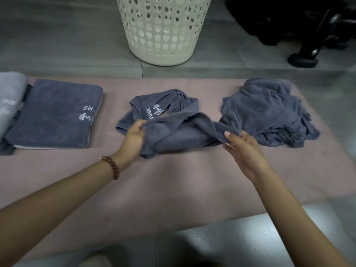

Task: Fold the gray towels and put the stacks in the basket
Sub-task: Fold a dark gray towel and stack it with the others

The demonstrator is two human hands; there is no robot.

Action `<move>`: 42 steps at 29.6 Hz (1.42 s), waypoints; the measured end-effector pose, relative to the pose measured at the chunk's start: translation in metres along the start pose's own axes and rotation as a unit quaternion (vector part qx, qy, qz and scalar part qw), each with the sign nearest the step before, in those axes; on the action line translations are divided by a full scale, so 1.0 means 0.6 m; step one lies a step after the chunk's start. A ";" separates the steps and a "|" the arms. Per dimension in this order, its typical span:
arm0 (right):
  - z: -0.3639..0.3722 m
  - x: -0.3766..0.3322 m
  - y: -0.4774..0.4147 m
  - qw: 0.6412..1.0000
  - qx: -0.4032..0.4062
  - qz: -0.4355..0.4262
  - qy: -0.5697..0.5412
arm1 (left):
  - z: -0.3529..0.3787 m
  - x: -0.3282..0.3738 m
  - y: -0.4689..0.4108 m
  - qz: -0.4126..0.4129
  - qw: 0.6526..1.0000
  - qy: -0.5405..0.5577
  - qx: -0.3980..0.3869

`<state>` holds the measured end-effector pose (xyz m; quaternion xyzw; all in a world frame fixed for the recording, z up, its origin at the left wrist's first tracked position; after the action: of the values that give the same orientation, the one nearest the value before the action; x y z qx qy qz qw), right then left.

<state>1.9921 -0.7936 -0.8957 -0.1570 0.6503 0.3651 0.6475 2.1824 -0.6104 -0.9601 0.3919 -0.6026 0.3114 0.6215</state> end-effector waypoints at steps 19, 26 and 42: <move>-0.045 0.042 -0.034 0.964 0.171 -0.010 0.206 | -0.163 0.021 -0.033 0.132 0.941 -0.295 -0.104; -0.061 0.052 -0.032 0.947 0.304 -0.068 0.071 | -0.177 0.010 -0.035 0.064 0.984 -0.164 -0.011; -0.054 0.032 -0.051 0.972 0.194 -0.133 -0.014 | -0.150 0.053 -0.049 0.037 0.979 0.043 0.198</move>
<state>1.9870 -0.8315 -0.9259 -0.1079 0.6729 0.1451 0.7173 2.2559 -0.5500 -0.9289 0.4712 -0.5159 0.4639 0.5447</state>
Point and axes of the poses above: each hand's wrist, its own y-axis away from the middle knuckle, its own z-axis out of the palm, x = y × z, the point moved 1 cm from there along -y, towards the middle knuckle, and after that the axes turned 5 degrees about x, right-handed, at the moved point
